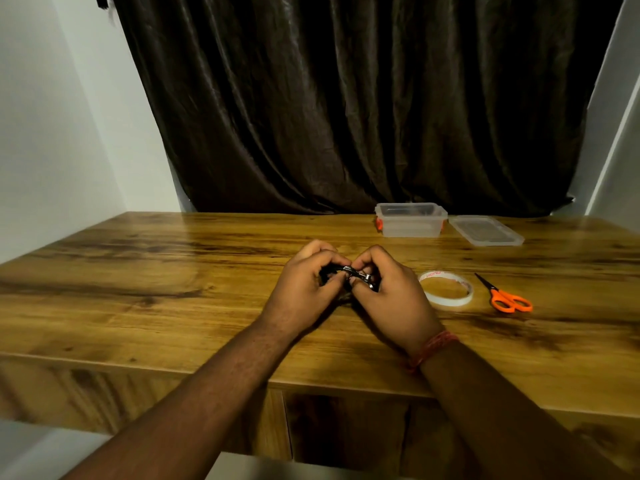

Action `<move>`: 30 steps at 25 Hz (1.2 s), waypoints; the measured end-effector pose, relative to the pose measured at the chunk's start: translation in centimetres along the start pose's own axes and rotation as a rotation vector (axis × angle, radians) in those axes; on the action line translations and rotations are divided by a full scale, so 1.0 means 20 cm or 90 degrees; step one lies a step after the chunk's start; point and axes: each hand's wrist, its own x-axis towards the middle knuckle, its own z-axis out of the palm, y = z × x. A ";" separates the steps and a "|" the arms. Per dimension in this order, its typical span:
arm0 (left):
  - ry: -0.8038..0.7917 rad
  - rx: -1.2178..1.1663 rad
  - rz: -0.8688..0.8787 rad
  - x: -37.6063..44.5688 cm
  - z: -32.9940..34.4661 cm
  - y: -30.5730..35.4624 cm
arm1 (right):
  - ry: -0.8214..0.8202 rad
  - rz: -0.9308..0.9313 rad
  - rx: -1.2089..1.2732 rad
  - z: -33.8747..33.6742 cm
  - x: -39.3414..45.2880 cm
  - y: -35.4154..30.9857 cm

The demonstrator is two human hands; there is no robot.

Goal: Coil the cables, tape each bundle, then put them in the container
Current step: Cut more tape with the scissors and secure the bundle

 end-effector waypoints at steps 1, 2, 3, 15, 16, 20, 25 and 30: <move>0.004 0.003 -0.013 0.00 0.00 0.00 | 0.002 -0.001 0.001 0.00 0.00 0.00; 0.007 0.008 -0.027 0.00 0.00 0.00 | 0.004 -0.003 0.001 0.00 0.00 0.00; 0.010 0.014 -0.040 0.00 0.00 -0.01 | 0.005 -0.005 0.002 0.00 0.00 0.00; 0.005 0.161 -0.423 0.02 0.02 -0.14 | 0.362 0.166 0.108 -0.10 0.06 0.11; 0.003 0.184 -0.429 0.02 0.01 -0.13 | 0.359 0.162 0.100 -0.10 0.05 0.10; -0.003 0.222 -0.445 0.03 -0.02 -0.12 | 0.226 0.135 -0.076 -0.09 0.04 0.10; -0.009 0.235 -0.444 0.02 -0.02 -0.11 | -0.130 0.079 -0.386 0.00 0.01 0.11; -0.014 0.248 -0.446 0.03 -0.02 -0.12 | -0.093 0.054 -0.486 0.04 0.02 0.11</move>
